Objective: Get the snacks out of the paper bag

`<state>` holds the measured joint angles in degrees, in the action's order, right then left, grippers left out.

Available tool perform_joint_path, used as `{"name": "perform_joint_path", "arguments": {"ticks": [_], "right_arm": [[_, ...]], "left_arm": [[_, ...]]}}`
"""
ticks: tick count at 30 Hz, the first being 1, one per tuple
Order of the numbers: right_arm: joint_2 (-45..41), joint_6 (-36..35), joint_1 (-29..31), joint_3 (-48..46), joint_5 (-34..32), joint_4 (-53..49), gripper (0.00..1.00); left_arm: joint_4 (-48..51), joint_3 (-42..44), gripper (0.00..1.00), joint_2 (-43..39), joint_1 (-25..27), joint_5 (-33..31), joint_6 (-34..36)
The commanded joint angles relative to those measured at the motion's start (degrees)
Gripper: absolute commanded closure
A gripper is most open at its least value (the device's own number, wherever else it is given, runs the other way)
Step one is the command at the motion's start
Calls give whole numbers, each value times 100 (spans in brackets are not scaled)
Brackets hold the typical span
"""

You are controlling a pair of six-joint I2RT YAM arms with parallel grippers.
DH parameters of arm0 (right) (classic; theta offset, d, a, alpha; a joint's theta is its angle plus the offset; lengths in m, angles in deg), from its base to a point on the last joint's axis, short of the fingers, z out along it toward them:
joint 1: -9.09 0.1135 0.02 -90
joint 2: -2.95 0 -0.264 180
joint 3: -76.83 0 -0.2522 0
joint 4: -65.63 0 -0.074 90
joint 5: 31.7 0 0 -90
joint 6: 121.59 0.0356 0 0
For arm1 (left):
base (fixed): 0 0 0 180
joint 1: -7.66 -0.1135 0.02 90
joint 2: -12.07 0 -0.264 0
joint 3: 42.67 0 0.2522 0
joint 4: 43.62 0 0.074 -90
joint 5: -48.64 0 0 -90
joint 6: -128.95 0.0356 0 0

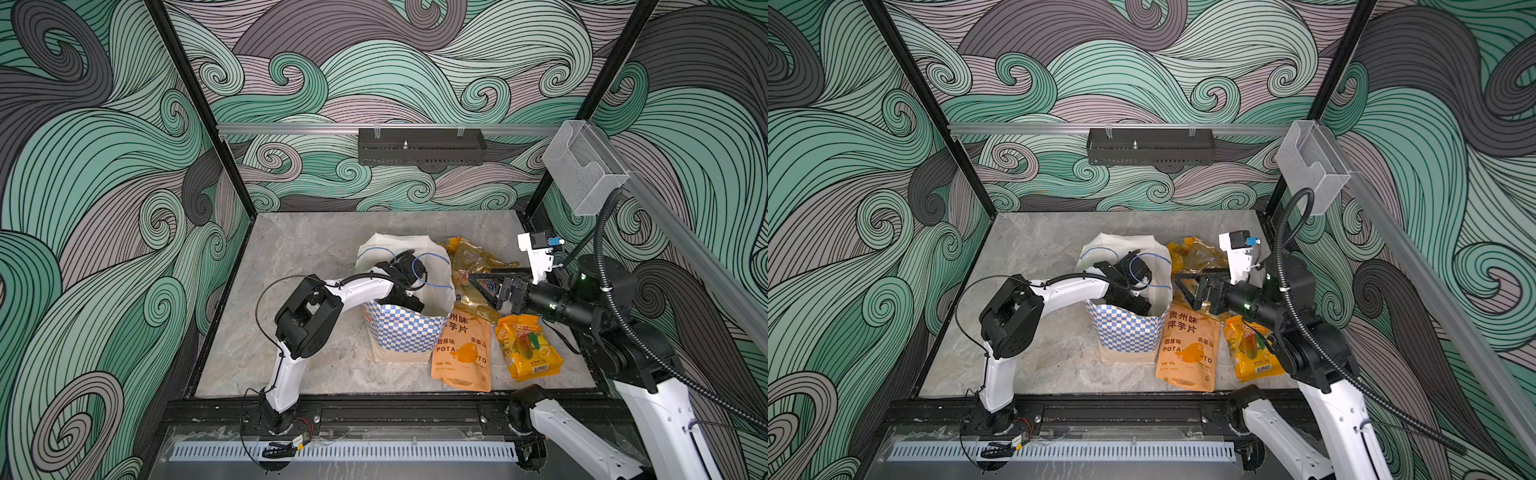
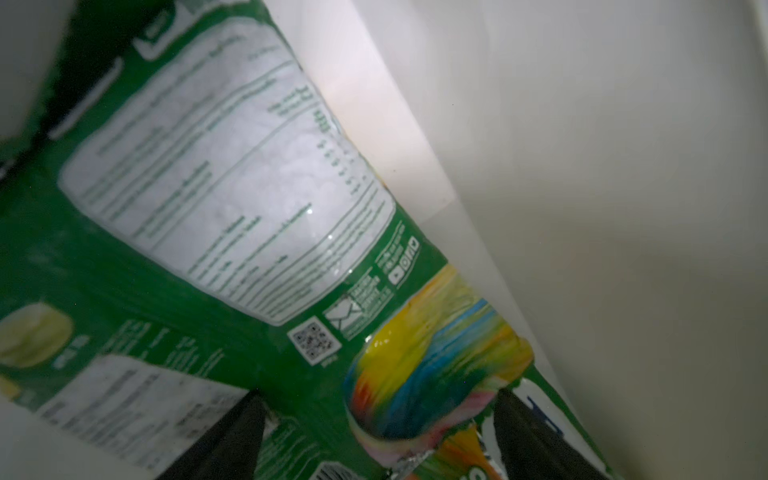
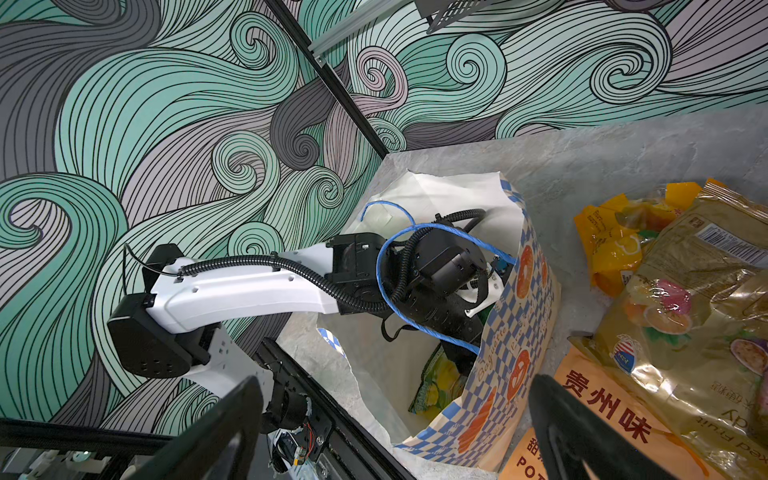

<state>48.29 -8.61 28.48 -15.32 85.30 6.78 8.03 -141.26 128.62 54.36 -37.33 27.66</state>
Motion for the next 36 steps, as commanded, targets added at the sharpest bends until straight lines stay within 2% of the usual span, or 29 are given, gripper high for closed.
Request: {"name": "perform_joint_path", "arguments": {"ticks": [1, 5, 8, 13, 15, 18, 24, 29, 36], "right_arm": [[-18, 7, 29, -76, 18, 20, 0], [-14, 5, 32, -55, 16, 14, 0], [-21, 12, 36, -51, 20, -5, 0], [-14, 5, 26, -56, 15, -9, 0], [-8, 16, 34, -52, 23, 9, 1], [-7, 20, 34, -47, 32, 12, 0], [-13, 15, 32, -47, 7, -16, 0], [1, 37, 31, -41, 19, -17, 0], [-7, 47, 34, -40, 7, -10, 0]], "left_arm": [[-4, 174, 12, 330, 81, 18, 40], [30, 194, 16, 518, 117, -405, 35], [22, 256, 16, 617, 178, -1034, 117], [9, 310, 5, 699, 215, -1642, 200], [47, 290, 2, 775, 217, -1702, 217], [46, 296, 2, 901, 225, -1666, 210], [31, 323, 23, 1071, 217, -1342, 164], [-36, 345, 47, 1004, 214, -1281, 151], [29, 298, 75, 859, 215, -1291, 140]]}}
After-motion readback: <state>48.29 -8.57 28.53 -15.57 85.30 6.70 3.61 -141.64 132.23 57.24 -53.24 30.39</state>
